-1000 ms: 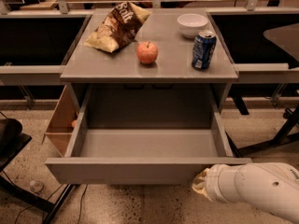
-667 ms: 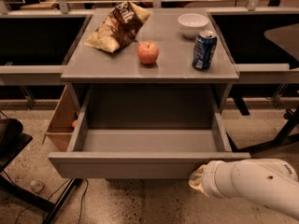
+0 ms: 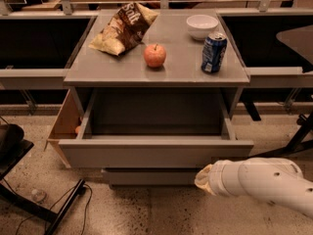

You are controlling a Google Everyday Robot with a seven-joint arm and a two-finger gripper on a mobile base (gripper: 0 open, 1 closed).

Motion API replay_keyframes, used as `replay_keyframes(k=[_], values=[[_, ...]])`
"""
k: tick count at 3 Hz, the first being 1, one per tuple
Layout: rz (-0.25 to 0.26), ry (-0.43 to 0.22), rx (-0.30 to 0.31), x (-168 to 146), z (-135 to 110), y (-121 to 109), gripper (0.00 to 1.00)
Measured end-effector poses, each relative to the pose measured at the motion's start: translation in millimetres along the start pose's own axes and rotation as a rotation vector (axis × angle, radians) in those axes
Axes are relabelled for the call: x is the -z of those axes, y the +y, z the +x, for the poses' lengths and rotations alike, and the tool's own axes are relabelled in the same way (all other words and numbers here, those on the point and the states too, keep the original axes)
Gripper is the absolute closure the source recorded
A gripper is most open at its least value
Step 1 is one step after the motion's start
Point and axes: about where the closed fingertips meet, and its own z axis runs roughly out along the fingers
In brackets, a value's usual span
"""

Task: Close top drawer

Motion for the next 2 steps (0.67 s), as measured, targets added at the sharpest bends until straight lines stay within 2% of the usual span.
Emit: replay_keyframes(k=[1, 2], values=[[0.024, -0.048, 0.026, -31.2, -23.0, -52.8, 1.00], [0.024, -0.050, 0.027, -31.6, -23.4, -52.2, 1.00]])
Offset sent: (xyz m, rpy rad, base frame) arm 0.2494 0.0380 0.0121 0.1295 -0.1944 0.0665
